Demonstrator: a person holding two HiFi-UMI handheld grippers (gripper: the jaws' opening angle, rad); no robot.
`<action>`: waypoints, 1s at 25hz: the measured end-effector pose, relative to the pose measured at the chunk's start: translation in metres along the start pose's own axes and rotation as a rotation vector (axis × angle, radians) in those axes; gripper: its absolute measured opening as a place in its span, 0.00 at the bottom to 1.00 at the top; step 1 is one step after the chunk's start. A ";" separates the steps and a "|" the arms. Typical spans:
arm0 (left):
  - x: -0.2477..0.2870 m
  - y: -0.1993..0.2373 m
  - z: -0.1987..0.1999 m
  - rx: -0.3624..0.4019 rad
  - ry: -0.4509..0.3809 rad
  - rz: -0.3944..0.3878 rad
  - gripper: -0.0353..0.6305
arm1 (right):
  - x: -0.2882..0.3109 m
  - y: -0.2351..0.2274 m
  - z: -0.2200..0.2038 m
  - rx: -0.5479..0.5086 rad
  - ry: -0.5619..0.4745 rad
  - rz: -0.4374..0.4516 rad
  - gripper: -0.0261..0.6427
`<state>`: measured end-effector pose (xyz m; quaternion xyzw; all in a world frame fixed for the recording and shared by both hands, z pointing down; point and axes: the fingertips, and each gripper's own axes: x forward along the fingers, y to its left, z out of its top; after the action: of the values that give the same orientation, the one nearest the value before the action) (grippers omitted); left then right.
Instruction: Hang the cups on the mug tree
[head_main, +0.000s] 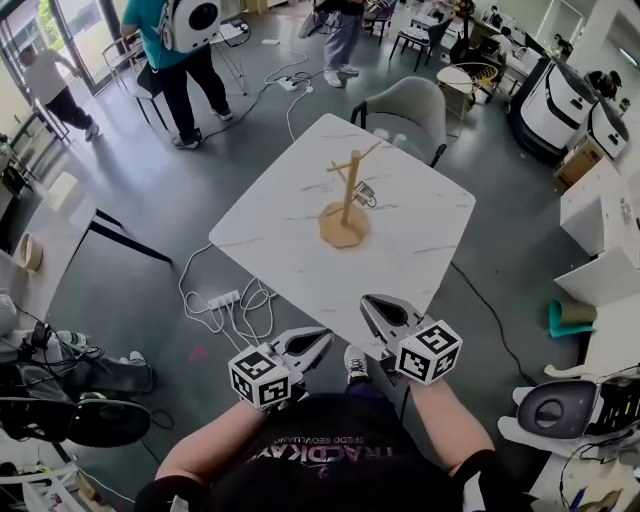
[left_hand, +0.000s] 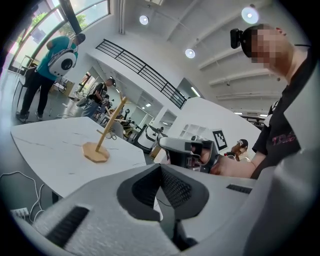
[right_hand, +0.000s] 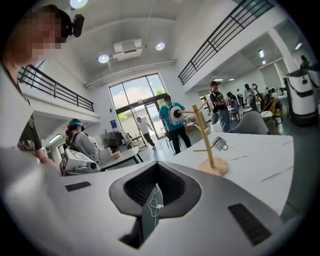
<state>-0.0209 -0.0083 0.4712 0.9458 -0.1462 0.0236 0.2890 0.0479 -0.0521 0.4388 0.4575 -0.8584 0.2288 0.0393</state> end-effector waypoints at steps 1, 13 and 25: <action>-0.002 -0.001 -0.001 0.002 0.004 -0.006 0.05 | -0.004 0.007 -0.005 0.013 -0.005 -0.001 0.06; -0.036 -0.022 -0.021 0.026 0.037 -0.039 0.05 | -0.033 0.077 -0.059 0.166 -0.040 -0.011 0.06; -0.066 -0.036 -0.049 0.016 0.044 -0.033 0.05 | -0.045 0.109 -0.099 0.204 -0.022 -0.027 0.06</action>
<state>-0.0716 0.0651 0.4838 0.9496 -0.1240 0.0409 0.2850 -0.0278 0.0770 0.4759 0.4730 -0.8248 0.3094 -0.0140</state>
